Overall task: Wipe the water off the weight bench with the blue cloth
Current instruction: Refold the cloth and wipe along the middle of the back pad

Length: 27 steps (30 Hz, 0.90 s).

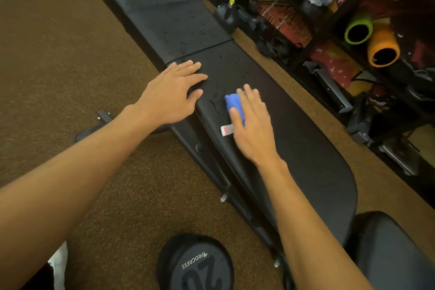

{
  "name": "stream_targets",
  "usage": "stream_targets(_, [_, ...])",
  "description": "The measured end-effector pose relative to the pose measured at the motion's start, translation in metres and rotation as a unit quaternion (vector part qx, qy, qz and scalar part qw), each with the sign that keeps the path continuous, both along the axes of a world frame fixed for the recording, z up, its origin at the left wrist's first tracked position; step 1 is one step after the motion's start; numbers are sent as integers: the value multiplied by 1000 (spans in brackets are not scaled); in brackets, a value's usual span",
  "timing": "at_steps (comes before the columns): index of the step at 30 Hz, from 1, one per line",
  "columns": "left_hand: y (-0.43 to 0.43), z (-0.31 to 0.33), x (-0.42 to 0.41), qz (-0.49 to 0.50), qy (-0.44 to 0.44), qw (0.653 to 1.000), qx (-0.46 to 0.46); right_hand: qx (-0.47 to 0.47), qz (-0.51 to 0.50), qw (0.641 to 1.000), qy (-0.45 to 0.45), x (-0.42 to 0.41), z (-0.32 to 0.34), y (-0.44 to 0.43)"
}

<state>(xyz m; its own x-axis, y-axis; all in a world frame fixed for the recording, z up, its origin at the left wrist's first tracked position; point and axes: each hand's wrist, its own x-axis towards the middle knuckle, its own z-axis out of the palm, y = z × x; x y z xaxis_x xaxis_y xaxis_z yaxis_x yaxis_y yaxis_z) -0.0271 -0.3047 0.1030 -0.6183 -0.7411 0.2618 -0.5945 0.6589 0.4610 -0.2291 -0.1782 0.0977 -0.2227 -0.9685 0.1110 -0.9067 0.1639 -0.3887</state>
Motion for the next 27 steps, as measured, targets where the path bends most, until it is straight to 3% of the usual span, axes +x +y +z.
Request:
stream_targets(2, [-2,0,0,-3,8,1000,0,-3,82,996,16,3,1,19])
stream_targets(4, [-4,-1,3,-10,12,1000,4,-5,101,995,23,-11,-2,37])
stream_targets(9, [-6,-2,4,-11,17,1000,5,0,-55,998,2,1,-4,5])
stream_targets(15, [-11,0,5,-19,23,1000,12,-1,93,995,34,8,-2,35])
stream_targets(20, [-13,2,8,-25,24,999,18,5,-61,998,6,9,-3,0])
stream_targets(25, [-16,1,8,-26,24,999,23,-4,92,995,31,30,0,23])
stream_targets(27, [-17,0,9,-28,17,999,20,-2,72,997,21,17,-2,34])
